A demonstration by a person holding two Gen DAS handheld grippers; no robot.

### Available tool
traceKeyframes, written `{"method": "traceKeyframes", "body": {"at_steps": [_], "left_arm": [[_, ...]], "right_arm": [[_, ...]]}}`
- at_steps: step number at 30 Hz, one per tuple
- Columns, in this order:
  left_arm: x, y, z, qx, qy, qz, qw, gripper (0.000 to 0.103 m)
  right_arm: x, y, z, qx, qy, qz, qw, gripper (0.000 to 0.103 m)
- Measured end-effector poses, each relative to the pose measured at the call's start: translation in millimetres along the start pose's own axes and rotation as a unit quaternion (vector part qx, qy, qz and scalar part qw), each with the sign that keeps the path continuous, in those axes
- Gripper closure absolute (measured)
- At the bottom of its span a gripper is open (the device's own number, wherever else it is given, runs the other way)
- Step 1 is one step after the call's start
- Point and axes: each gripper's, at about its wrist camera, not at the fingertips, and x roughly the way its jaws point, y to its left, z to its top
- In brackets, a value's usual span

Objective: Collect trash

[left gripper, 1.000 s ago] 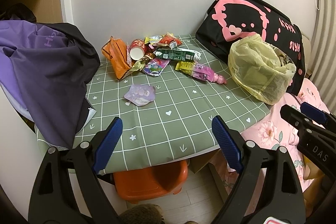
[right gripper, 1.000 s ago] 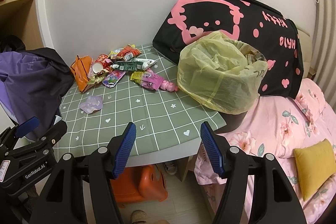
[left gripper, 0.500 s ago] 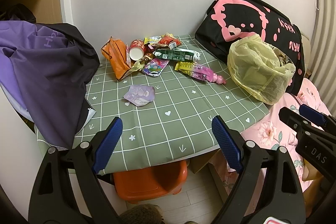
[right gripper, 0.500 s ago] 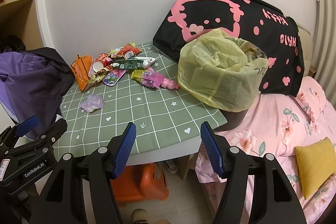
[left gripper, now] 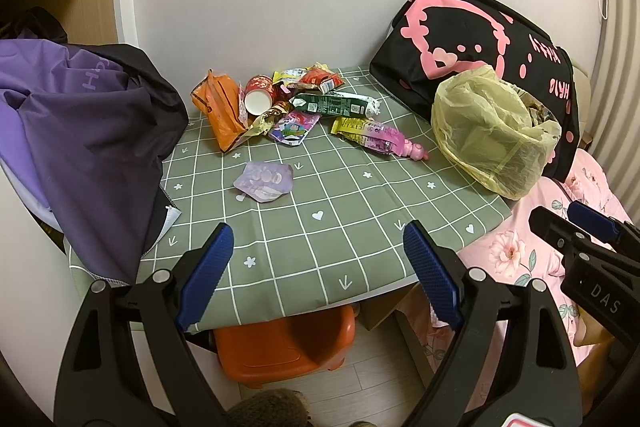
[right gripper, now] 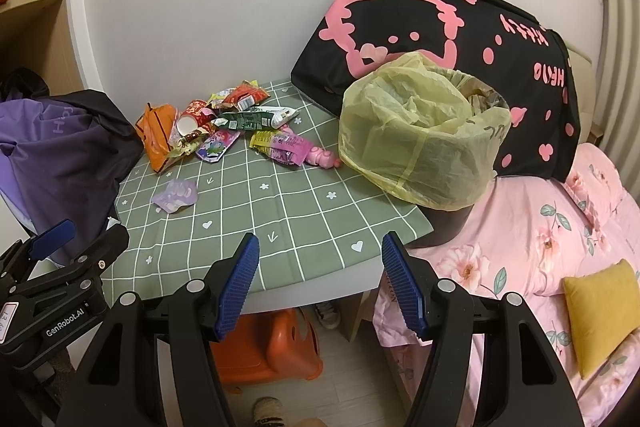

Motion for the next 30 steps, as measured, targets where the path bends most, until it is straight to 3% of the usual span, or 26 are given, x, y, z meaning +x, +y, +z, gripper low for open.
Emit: {"method": "traceKeyframes", "body": {"at_steps": [20, 27, 30], "left_arm": [[0.3, 0.8, 2.8, -0.007, -0.004, 0.000, 1.0000, 0.020], [19.2, 27.1, 32.1, -0.031, -0.012, 0.001, 0.9995, 0.020], [33.7, 42.8, 48.0, -0.029, -0.024, 0.019, 0.9991, 0.020]], "right_arm": [[4.7, -1.1, -2.5, -0.001, 0.000, -0.009, 1.000, 0.043], [30.1, 3.4, 8.4, -0.018, 0.009, -0.004, 1.000, 0.043], [50.2, 14.4, 12.8, -0.040, 0.019, 0.000, 0.999, 0.043]]}}
